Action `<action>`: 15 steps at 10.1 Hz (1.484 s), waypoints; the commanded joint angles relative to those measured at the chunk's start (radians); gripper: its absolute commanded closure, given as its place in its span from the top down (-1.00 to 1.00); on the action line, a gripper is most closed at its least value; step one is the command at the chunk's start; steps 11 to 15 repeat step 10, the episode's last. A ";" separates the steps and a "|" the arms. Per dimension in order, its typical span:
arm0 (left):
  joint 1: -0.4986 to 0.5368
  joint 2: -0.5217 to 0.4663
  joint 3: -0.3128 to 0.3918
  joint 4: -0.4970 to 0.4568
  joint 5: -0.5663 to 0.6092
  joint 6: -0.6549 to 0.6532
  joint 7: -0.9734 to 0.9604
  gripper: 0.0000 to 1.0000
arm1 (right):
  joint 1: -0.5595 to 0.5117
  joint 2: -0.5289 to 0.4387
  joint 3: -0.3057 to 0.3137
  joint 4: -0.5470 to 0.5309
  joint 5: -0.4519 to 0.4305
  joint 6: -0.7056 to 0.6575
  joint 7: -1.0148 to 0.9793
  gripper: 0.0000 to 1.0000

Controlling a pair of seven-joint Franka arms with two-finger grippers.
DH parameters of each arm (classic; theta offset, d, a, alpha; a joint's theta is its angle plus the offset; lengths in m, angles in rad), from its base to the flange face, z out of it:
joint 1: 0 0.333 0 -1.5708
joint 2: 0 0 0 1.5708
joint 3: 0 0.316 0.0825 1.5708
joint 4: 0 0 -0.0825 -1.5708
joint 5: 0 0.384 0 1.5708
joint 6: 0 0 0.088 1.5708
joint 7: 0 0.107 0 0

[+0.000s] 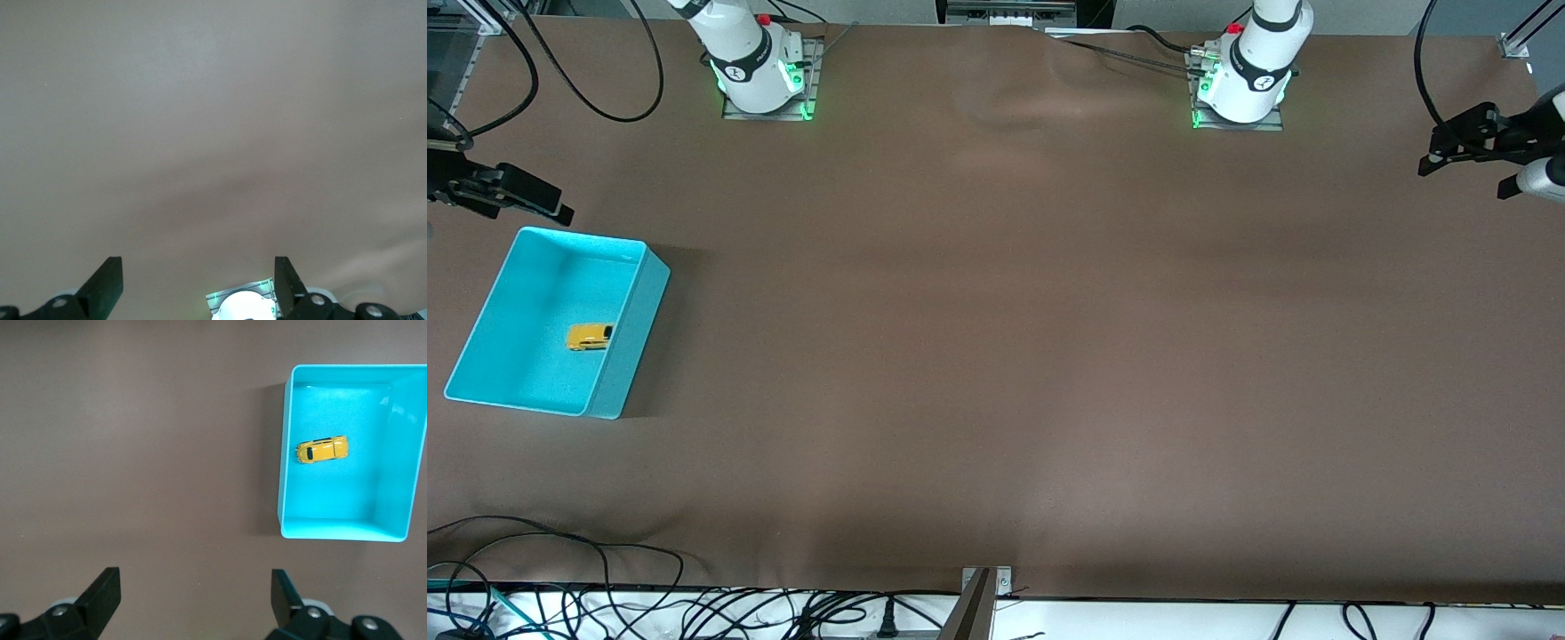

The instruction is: Wind up and store yellow beetle car

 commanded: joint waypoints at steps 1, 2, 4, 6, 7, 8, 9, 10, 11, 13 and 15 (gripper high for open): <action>0.003 0.025 -0.002 0.031 0.017 0.001 0.013 1.00 | -0.014 -0.051 -0.023 -0.046 -0.018 -0.009 0.007 1.00; 0.006 0.023 0.002 0.032 0.017 0.001 0.013 1.00 | -0.012 -0.066 -0.025 -0.058 -0.038 -0.013 0.010 1.00; 0.006 0.023 -0.001 0.031 0.015 0.001 0.011 1.00 | -0.014 -0.068 -0.025 -0.058 -0.040 -0.012 0.013 1.00; 0.006 0.025 0.001 0.031 0.017 0.001 0.013 1.00 | -0.011 -0.069 -0.022 -0.055 -0.041 -0.012 0.013 1.00; 0.007 0.025 0.002 0.031 0.017 0.006 0.013 1.00 | -0.009 -0.069 -0.019 -0.055 -0.043 -0.013 0.013 1.00; 0.007 0.025 0.004 0.031 0.018 0.010 0.013 1.00 | -0.009 -0.077 -0.013 -0.058 -0.043 -0.013 0.013 1.00; 0.007 0.025 0.005 0.031 0.018 0.010 0.013 1.00 | -0.009 -0.077 -0.004 -0.056 -0.043 -0.013 0.013 1.00; 0.006 0.025 0.005 0.031 0.018 0.010 0.013 1.00 | -0.007 -0.078 0.002 -0.056 -0.043 -0.015 0.013 1.00; 0.006 0.025 0.005 0.031 0.018 0.010 0.013 1.00 | -0.007 -0.078 0.002 -0.056 -0.043 -0.015 0.013 1.00; 0.006 0.025 0.005 0.031 0.018 0.010 0.013 1.00 | -0.007 -0.078 0.002 -0.056 -0.043 -0.015 0.013 1.00; 0.006 0.025 0.005 0.031 0.018 0.010 0.013 1.00 | -0.007 -0.078 0.002 -0.056 -0.043 -0.015 0.013 1.00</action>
